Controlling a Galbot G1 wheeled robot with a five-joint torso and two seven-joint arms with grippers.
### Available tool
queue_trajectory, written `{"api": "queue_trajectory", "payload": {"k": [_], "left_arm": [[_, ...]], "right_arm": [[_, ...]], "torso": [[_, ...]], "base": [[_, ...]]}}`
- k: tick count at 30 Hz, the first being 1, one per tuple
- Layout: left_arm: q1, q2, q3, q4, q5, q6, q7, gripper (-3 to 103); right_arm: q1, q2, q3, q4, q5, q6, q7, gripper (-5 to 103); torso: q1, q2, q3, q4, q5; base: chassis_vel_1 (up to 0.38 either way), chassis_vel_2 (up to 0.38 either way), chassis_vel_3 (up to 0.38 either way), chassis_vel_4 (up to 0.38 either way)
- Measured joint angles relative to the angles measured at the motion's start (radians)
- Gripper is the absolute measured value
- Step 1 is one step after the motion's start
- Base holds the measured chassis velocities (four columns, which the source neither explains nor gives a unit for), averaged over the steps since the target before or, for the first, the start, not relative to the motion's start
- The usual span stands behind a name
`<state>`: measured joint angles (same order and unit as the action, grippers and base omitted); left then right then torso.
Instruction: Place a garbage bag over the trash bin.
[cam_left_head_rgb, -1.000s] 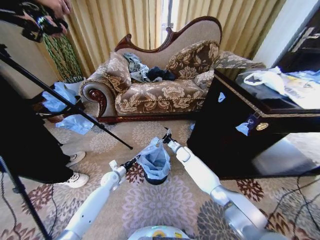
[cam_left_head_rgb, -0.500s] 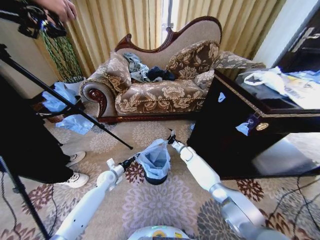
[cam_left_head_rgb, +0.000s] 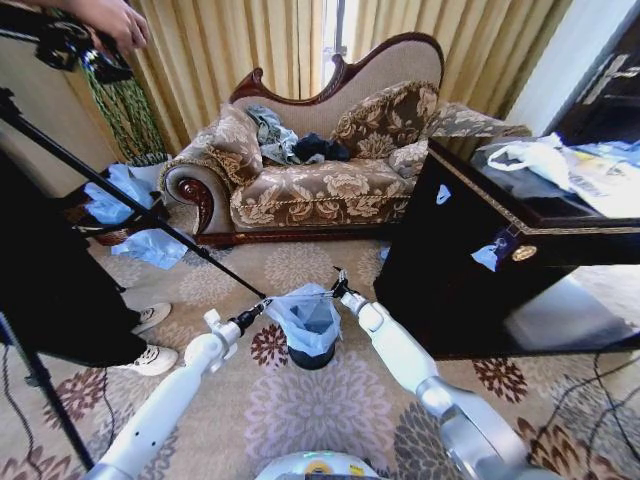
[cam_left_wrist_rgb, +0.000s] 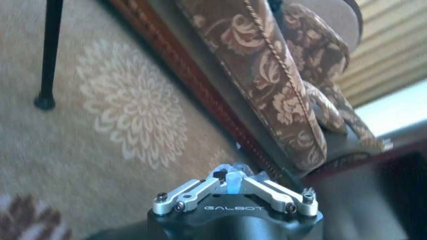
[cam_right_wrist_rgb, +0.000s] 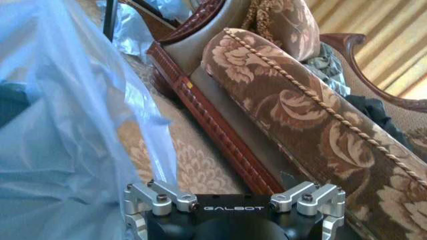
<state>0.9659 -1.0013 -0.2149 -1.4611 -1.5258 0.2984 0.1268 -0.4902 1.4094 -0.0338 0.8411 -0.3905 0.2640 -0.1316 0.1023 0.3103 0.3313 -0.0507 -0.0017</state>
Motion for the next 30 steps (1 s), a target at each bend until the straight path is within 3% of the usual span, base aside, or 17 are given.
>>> {"api": "queue_trajectory", "payload": {"k": [3, 4, 6, 12, 15, 18, 19, 24, 30], "left_arm": [[-0.027, -0.027, -0.003, 0.017, -0.112, 0.028, -0.075, 0], [-0.027, -0.027, -0.003, 0.017, -0.112, 0.028, -0.075, 0], [-0.049, -0.047, -0.012, 0.039, -0.168, 0.051, -0.134, 0], [-0.064, -0.071, -0.029, 0.052, -0.214, 0.087, -0.215, 0], [-0.075, -0.093, -0.038, 0.059, -0.230, 0.132, -0.300, 0], [-0.080, -0.102, -0.038, 0.059, -0.236, 0.148, -0.341, 0], [-0.086, -0.112, -0.039, 0.056, -0.248, 0.172, -0.397, 0], [-0.095, -0.131, -0.053, 0.052, -0.269, 0.197, -0.472, 0], [-0.096, -0.136, -0.072, 0.053, -0.275, 0.202, -0.479, 0]], "right_arm": [[0.000, 0.007, 0.018, -0.003, -0.042, 0.017, -0.002, 100], [0.000, 0.007, 0.018, -0.003, -0.042, 0.017, -0.002, 100], [-0.008, 0.008, 0.026, 0.006, -0.080, 0.025, -0.004, 100], [-0.015, 0.022, 0.054, 0.003, -0.145, 0.033, 0.007, 100], [-0.013, 0.038, 0.081, -0.016, -0.208, 0.047, 0.042, 100], [-0.011, 0.042, 0.088, -0.020, -0.230, 0.052, 0.060, 100], [-0.012, 0.044, 0.094, -0.021, -0.263, 0.054, 0.078, 100], [-0.015, 0.047, 0.107, -0.020, -0.321, 0.064, 0.096, 100], [-0.015, 0.052, 0.122, -0.025, -0.377, 0.065, 0.102, 100]], "torso": [[0.000, 0.000, 0.000, -0.0001, -0.0001], [0.000, 0.000, 0.000, -0.0001, -0.0001], [0.000, 0.000, 0.000, -0.0003, 0.0000], [0.000, 0.000, 0.000, -0.0001, 0.0002], [0.000, 0.000, 0.000, -0.0001, 0.0002], [0.000, 0.000, 0.000, -0.0001, -0.0001], [0.000, 0.000, 0.000, -0.0001, 0.0001], [0.000, 0.000, 0.000, -0.0003, 0.0000], [0.000, 0.000, 0.000, -0.0002, 0.0000]], "base": [[0.000, 0.000, 0.000, 0.000], [0.000, 0.000, 0.000, 0.000], [0.000, 0.000, 0.000, 0.000], [0.000, 0.000, 0.000, 0.000], [0.000, 0.000, 0.000, 0.000], [0.000, 0.000, 0.000, 0.000], [0.000, 0.000, 0.000, 0.000], [0.000, 0.000, 0.000, 0.000], [0.000, 0.000, 0.000, 0.000]]}}
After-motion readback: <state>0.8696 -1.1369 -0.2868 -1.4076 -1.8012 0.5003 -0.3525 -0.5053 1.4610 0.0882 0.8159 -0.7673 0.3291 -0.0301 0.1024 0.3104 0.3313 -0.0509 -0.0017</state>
